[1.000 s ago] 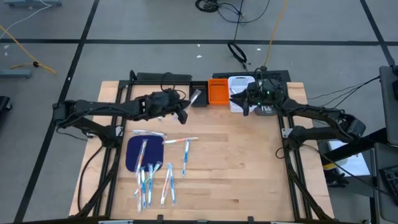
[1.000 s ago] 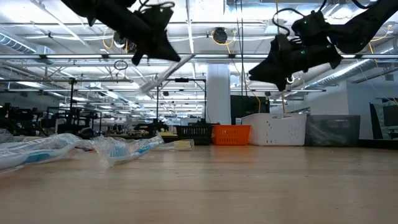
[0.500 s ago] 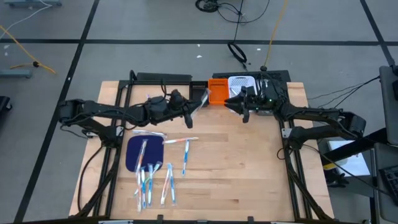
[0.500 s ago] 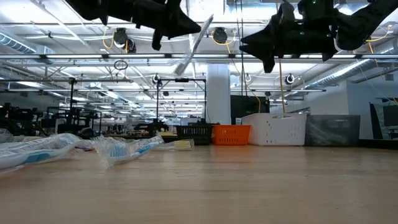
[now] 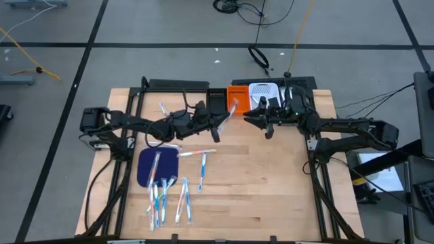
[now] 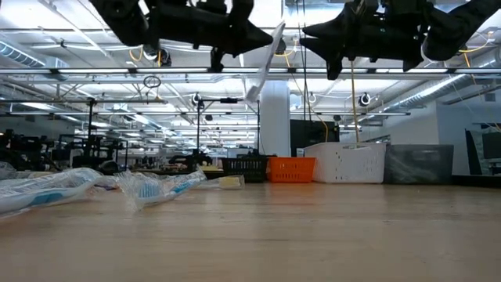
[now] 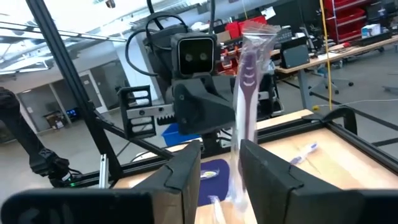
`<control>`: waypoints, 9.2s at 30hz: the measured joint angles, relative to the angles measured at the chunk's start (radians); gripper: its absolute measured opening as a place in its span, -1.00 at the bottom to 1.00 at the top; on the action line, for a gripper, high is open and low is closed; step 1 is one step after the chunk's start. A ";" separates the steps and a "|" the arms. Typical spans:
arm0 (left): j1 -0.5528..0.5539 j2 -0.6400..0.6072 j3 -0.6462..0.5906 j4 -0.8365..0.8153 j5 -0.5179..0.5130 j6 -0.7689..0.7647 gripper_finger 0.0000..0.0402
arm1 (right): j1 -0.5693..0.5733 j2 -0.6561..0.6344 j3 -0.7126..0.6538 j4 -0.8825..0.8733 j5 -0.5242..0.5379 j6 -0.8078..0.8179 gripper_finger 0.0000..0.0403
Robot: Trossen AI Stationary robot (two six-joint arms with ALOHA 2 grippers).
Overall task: Pick & Place Toothbrushes
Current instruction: Put the purple toothbrush into the white bin
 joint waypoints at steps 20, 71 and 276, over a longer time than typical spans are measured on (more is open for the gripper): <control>-0.025 0.147 0.218 -0.106 0.005 0.059 -1.00 | -0.002 0.000 0.000 0.024 0.005 -0.002 -0.48; -0.029 -0.146 0.216 -1.040 -0.034 0.033 -0.19 | -0.366 -0.158 0.000 -0.337 0.079 -0.075 -0.92; -0.048 -0.028 -0.094 -0.047 0.055 -0.129 -0.98 | 0.033 -0.165 -0.052 -0.203 0.156 -0.086 -0.04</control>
